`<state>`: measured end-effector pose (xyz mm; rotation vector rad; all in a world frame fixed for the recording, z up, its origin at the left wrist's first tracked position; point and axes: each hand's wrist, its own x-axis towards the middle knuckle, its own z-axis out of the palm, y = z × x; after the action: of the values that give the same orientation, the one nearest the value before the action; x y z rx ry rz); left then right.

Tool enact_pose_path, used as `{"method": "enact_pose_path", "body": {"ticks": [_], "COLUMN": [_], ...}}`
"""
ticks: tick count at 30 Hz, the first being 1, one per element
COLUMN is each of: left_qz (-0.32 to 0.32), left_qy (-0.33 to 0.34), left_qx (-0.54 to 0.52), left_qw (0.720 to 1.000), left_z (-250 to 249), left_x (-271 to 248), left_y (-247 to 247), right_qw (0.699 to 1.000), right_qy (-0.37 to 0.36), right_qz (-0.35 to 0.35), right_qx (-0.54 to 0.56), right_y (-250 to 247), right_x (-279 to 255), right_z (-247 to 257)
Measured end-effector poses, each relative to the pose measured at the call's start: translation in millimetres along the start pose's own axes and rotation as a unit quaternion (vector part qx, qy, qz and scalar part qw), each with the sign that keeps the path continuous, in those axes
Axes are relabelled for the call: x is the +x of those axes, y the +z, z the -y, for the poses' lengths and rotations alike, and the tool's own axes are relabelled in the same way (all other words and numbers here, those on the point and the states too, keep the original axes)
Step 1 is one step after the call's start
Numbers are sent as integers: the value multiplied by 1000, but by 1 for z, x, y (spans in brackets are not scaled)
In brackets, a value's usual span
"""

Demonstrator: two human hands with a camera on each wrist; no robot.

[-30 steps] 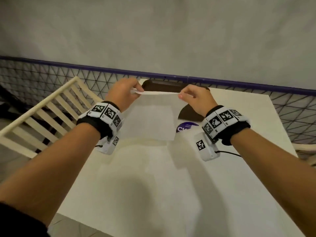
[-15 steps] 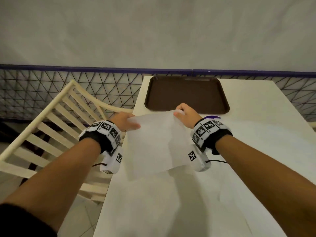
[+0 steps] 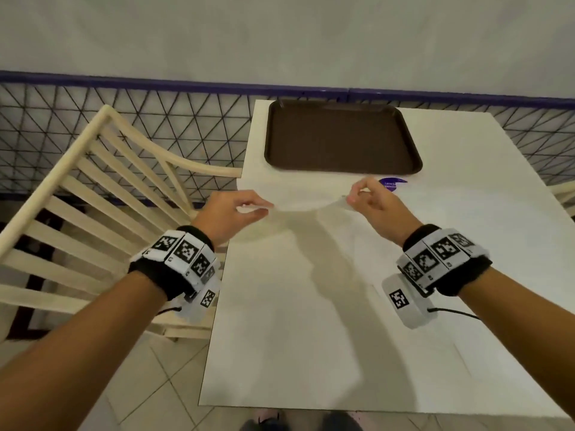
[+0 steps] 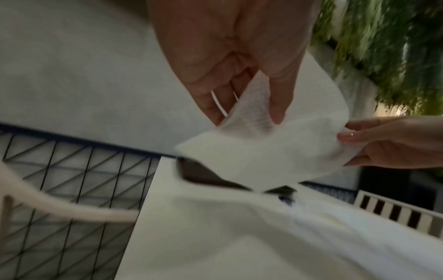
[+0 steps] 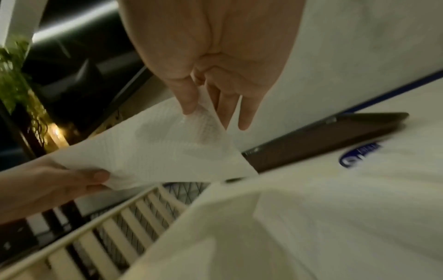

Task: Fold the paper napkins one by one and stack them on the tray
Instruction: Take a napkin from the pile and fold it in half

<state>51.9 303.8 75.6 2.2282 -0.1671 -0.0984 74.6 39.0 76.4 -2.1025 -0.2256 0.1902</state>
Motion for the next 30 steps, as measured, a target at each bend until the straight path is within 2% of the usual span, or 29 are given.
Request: {"method": "enact_pose_path", "body": {"ticks": [4, 8, 16, 19, 23, 27, 30], "left_qz": [68, 105, 108, 96, 90, 81, 119], "left_qy": [-26, -52, -122, -167, -277, -323, -328], "left_qx": [-4, 23, 26, 3, -77, -108, -58], "left_qw": [997, 993, 986, 981, 953, 937, 935], "left_z": [41, 66, 85, 86, 93, 89, 88], "left_x": [-24, -41, -49, -39, -15, 7, 22], "left_y": [39, 62, 62, 60, 56, 53, 53], "right_qw": [995, 981, 966, 967, 969, 963, 959], "right_qy": [20, 25, 39, 32, 151, 236, 265], "right_qz": [81, 159, 217, 207, 166, 124, 102], "right_qx": [-56, -106, -138, -147, -108, -38, -27], "right_y": [26, 45, 50, 53, 55, 60, 66], "right_x": [-30, -45, -40, -26, 2, 24, 35], "right_z": [-39, -69, -78, -77, -76, -75, -74]}}
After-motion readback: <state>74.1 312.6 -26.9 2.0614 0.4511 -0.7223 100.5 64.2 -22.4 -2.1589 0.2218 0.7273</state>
